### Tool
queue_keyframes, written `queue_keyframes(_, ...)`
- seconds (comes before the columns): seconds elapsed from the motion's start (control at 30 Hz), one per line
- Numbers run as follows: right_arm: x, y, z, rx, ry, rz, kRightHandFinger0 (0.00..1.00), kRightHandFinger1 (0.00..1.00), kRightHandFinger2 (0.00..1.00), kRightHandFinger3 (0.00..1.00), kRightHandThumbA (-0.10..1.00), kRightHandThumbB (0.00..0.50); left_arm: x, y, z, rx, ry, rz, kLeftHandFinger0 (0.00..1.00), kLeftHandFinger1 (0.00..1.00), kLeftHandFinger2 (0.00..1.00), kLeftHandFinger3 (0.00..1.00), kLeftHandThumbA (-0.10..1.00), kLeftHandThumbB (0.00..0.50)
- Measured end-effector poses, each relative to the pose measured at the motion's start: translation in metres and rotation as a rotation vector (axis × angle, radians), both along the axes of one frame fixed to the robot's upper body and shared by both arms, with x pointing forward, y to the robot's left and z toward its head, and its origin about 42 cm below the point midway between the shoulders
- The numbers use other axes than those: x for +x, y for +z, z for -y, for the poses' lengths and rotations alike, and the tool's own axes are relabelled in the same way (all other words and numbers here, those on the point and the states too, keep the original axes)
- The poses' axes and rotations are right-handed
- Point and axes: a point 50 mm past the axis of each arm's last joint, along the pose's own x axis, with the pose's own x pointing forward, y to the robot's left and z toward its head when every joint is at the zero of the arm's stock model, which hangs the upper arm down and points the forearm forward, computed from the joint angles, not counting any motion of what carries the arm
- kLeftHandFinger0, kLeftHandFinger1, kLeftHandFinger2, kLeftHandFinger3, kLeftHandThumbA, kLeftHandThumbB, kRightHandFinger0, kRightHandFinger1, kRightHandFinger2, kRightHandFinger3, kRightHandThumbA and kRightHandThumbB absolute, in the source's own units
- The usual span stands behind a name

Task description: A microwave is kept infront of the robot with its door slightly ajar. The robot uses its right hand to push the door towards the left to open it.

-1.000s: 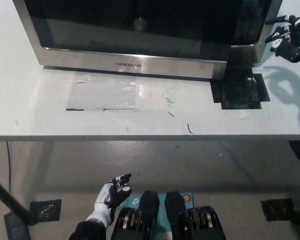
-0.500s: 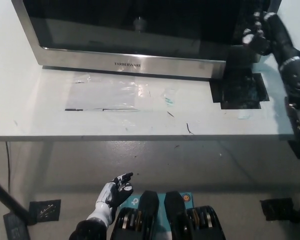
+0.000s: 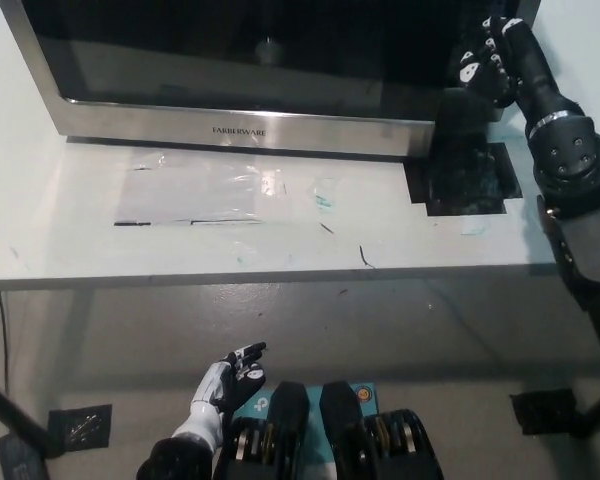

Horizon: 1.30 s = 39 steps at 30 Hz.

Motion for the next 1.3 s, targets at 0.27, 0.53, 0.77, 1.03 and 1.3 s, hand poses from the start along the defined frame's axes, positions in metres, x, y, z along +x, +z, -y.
queue_keyframes(0.27, -0.044, -0.018, -0.006, 0.059, 0.040, 0.065, 0.19, 0.26, 0.39, 0.59, 0.14, 0.183, 0.002, 0.001, 0.000, 0.002, -0.001, -0.001, 0.94, 0.89, 0.87, 0.72, 0.10, 0.208)
queue_keyframes(0.53, -0.096, -0.035, -0.011, 0.119, 0.093, 0.102, 0.26, 0.33, 0.44, 0.62, 0.05, 0.151, 0.001, 0.000, 0.000, 0.000, 0.000, -0.009, 0.91, 0.88, 0.87, 0.76, 0.10, 0.206)
queue_keyframes(0.77, -0.146, -0.043, -0.029, 0.192, 0.195, 0.105, 0.29, 0.34, 0.43, 0.62, 0.02, 0.143, 0.001, 0.000, 0.000, 0.001, -0.001, -0.012, 0.95, 0.90, 0.89, 0.77, 0.12, 0.198)
queue_keyframes(1.03, -0.192, -0.056, -0.057, 0.277, 0.329, 0.082, 0.32, 0.35, 0.44, 0.62, 0.01, 0.119, 0.004, 0.002, 0.001, 0.000, -0.002, -0.009, 0.87, 0.84, 0.85, 0.74, 0.10, 0.194)
queue_keyframes(1.3, -0.232, -0.067, -0.103, 0.360, 0.497, 0.027, 0.23, 0.28, 0.38, 0.57, 0.05, 0.135, 0.007, 0.004, 0.002, 0.000, -0.004, -0.007, 0.96, 0.91, 0.89, 0.72, 0.10, 0.191)
